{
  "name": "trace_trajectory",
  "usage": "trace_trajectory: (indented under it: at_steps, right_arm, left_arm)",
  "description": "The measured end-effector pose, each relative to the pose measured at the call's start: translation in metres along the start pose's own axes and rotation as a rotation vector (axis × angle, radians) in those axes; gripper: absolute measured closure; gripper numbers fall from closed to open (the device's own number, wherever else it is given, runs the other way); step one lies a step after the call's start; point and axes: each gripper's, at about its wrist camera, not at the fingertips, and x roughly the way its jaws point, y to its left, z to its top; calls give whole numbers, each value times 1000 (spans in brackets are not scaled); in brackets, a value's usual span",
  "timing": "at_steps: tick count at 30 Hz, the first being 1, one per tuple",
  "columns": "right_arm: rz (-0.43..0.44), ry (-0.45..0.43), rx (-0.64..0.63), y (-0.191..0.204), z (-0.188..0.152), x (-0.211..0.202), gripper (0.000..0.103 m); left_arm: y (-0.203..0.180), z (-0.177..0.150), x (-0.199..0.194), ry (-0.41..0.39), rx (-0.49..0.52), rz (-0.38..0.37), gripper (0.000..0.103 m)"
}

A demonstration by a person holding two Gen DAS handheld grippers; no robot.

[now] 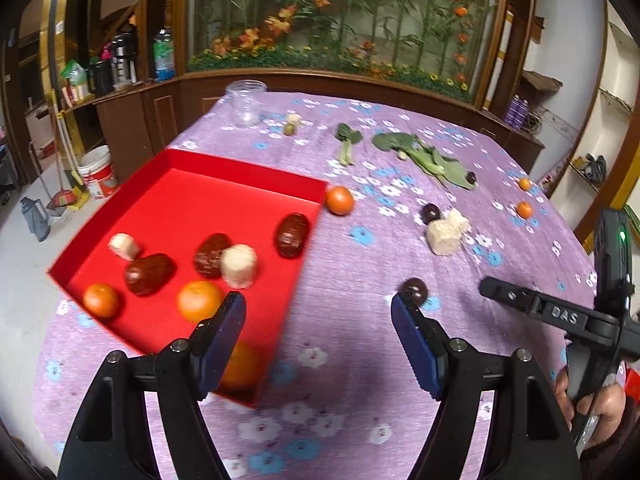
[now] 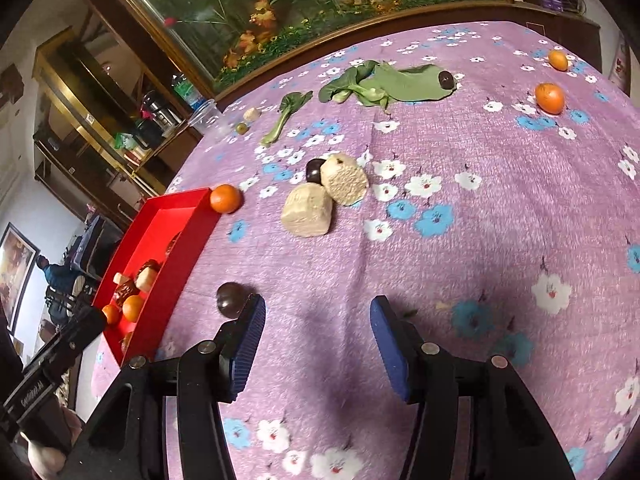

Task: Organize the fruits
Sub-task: 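Move both tools toward the dark plum and yam chunks, then grasp a dark plum with the left tool while the right tool grasps a yam chunk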

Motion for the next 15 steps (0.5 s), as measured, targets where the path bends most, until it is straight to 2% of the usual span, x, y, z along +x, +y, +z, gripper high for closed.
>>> trace_trajectory:
  at_steps: [7,11,15]
  right_arm:
    - [-33,18,-57,7,23,20,44]
    - [-50,29,-81,14,38,39,44]
    - [-54,41,-99,17,49,52,44]
  left_arm:
    - [-21,-2,26,52,46,-49,29]
    - [-36,-1,44,84,92,-115,29]
    - [-47,0,63,122,112,-173,42]
